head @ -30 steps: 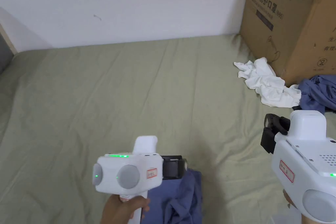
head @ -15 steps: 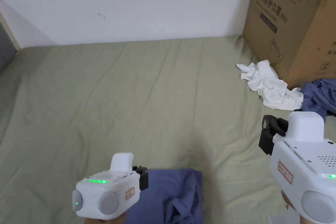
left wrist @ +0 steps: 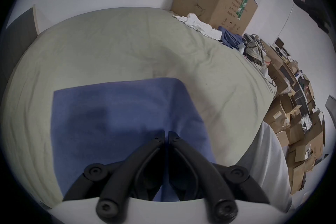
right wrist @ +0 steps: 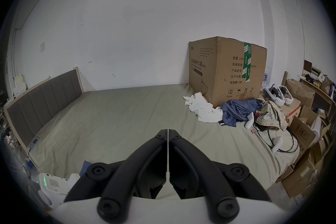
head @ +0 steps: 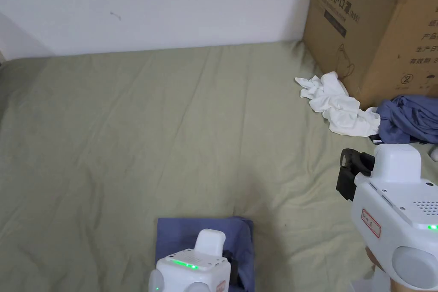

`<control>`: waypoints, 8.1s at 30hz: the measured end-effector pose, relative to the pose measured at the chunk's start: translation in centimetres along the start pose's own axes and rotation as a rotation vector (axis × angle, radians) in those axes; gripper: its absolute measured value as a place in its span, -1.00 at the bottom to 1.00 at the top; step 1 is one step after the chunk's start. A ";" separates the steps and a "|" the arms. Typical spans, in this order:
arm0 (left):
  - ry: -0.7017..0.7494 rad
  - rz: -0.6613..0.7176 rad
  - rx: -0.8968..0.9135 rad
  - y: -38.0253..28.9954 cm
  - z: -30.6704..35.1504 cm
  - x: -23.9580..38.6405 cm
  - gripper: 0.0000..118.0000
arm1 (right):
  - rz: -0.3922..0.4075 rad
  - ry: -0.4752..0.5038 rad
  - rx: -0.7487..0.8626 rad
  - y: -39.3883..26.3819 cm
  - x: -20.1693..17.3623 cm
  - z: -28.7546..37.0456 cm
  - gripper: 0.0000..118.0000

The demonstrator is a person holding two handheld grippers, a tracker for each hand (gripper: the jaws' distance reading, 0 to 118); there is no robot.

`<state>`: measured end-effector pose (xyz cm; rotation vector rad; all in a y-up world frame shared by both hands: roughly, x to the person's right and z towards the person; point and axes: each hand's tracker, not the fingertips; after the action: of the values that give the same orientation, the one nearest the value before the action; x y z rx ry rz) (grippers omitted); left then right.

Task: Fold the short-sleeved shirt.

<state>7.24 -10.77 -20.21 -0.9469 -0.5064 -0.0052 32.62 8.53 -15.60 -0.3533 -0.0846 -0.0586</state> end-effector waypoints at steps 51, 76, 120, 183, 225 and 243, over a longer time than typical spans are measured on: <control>0.397 0.157 0.751 4.9 23.0 -14.9 -0.88 | 0.043 0.188 -0.059 -6.8 -11.5 -2.3 -0.95; 0.027 0.492 0.169 0.3 11.7 -18.2 -0.25 | 0.102 0.194 -0.435 -21.7 -15.6 -9.8 -0.94; 0.044 0.400 -0.053 3.9 13.8 -31.1 -0.60 | 0.030 0.277 -0.212 -10.8 -13.7 -7.8 -0.94; 0.634 0.114 0.998 13.0 35.7 -17.4 0.70 | 0.112 0.215 0.282 8.7 -12.7 -0.4 -0.94; 0.510 -0.035 0.957 10.2 23.9 -7.4 -0.91 | 0.105 0.074 0.308 7.1 -9.1 2.6 -0.94; 0.517 -0.044 0.957 10.0 24.3 -7.5 -0.91 | 0.109 0.080 0.307 6.9 -9.0 2.2 -0.94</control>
<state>-7.20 12.44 -19.50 0.0221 -0.0114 -0.0422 24.00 16.13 -16.73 -0.0486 0.0050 0.0479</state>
